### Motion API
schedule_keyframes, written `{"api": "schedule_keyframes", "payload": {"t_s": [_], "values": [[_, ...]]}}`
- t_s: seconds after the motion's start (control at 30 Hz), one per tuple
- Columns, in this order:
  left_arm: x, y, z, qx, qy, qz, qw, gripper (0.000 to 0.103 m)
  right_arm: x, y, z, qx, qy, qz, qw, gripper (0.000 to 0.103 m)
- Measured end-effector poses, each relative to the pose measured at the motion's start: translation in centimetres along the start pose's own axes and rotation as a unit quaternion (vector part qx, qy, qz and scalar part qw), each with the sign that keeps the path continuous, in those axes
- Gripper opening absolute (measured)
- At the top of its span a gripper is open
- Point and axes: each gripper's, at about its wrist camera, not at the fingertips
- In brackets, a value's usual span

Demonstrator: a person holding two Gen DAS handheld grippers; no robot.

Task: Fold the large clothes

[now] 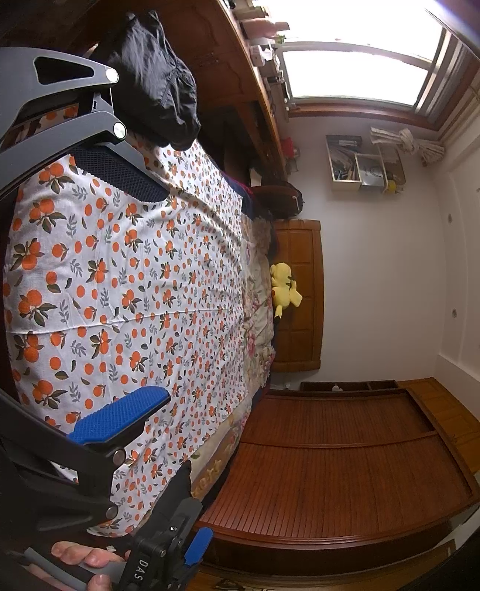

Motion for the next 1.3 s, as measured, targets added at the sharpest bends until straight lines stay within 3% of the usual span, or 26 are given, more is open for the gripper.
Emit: {"api": "schedule_keyframes", "payload": {"t_s": [1.3], "values": [[-0.23, -0.03, 0.16, 0.001, 0.001, -0.002, 1.0000, 0.101, -0.13, 0.08, 0.02, 0.000, -0.001, 0.001, 1.000, 0.095]]}}
Point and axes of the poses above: each gripper's, at about its wrist camera, not at the fingertips, and y roughly the way its jaws point, z to its left, x to its top, and after that the axes turned 5 degrees about z, right-handed
